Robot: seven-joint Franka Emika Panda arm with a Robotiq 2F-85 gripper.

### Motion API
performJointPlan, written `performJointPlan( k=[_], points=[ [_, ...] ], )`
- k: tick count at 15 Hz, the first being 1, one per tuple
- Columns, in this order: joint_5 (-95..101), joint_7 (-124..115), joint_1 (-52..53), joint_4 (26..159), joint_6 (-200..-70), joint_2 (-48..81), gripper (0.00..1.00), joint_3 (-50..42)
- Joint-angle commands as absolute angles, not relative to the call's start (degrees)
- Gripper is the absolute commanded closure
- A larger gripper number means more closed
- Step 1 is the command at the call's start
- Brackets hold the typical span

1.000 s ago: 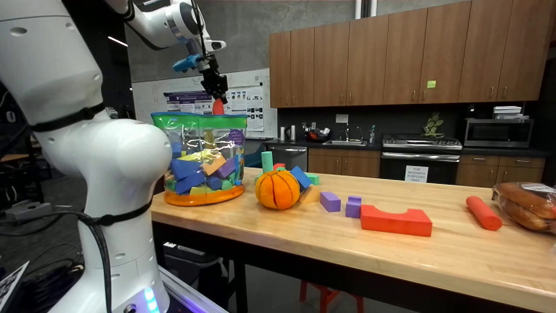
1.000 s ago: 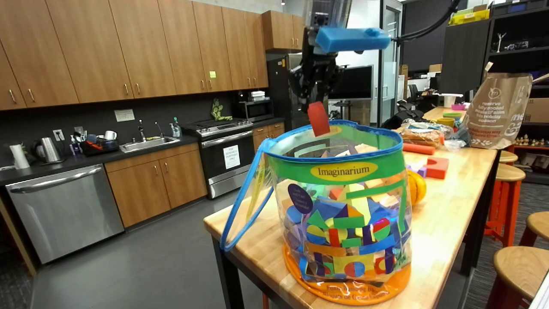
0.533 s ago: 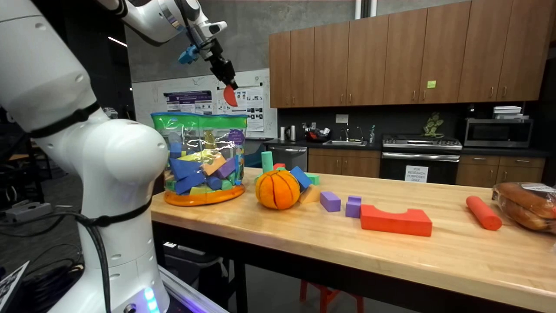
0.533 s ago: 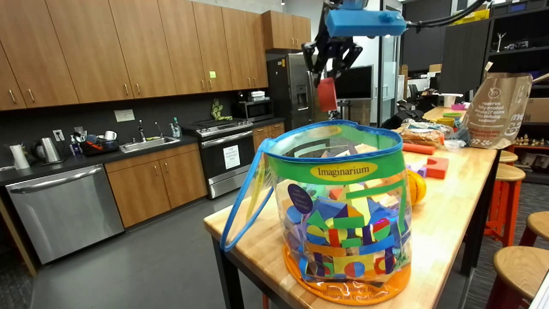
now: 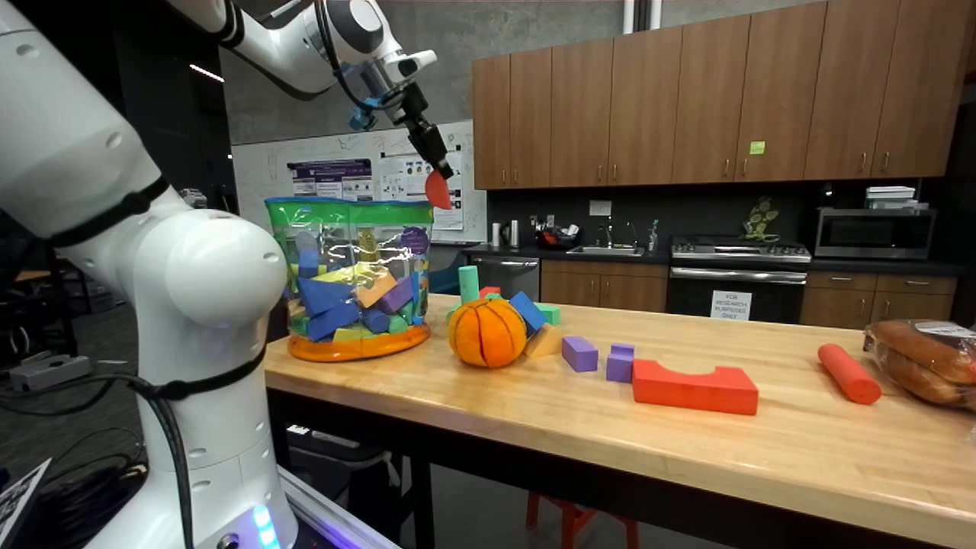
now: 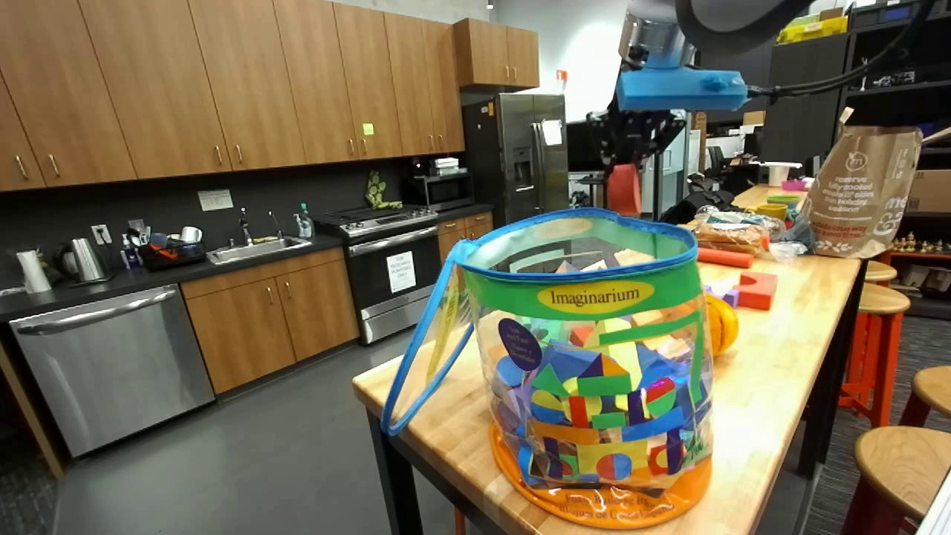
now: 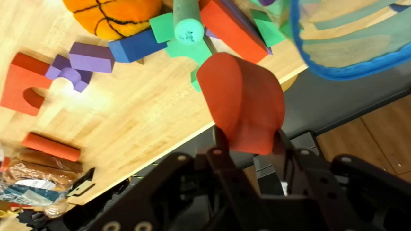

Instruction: Move the orange block from the bag to the table

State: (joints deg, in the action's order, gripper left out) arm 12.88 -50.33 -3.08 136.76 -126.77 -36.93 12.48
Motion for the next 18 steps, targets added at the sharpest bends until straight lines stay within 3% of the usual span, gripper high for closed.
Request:
performJointPlan(
  k=[1, 10, 11, 12, 16, 18],
  points=[
    [12.31, -48.41, -5.58, 142.59, -130.33, -40.34, 0.89, 8.67],
    [12.17, -34.78, -13.15, 147.76, -137.46, -38.81, 0.89, 0.05],
    [12.32, -33.31, -13.94, 148.08, -137.66, -38.51, 0.39, -0.27],
    [11.32, -35.20, -14.26, 147.46, -136.29, -39.14, 0.63, 1.60],
    [11.34, -33.31, -15.14, 148.13, -136.99, -38.73, 0.40, 1.05],
    [11.35, -33.28, -15.13, 148.13, -137.03, -38.67, 0.39, 1.10]
  ],
)
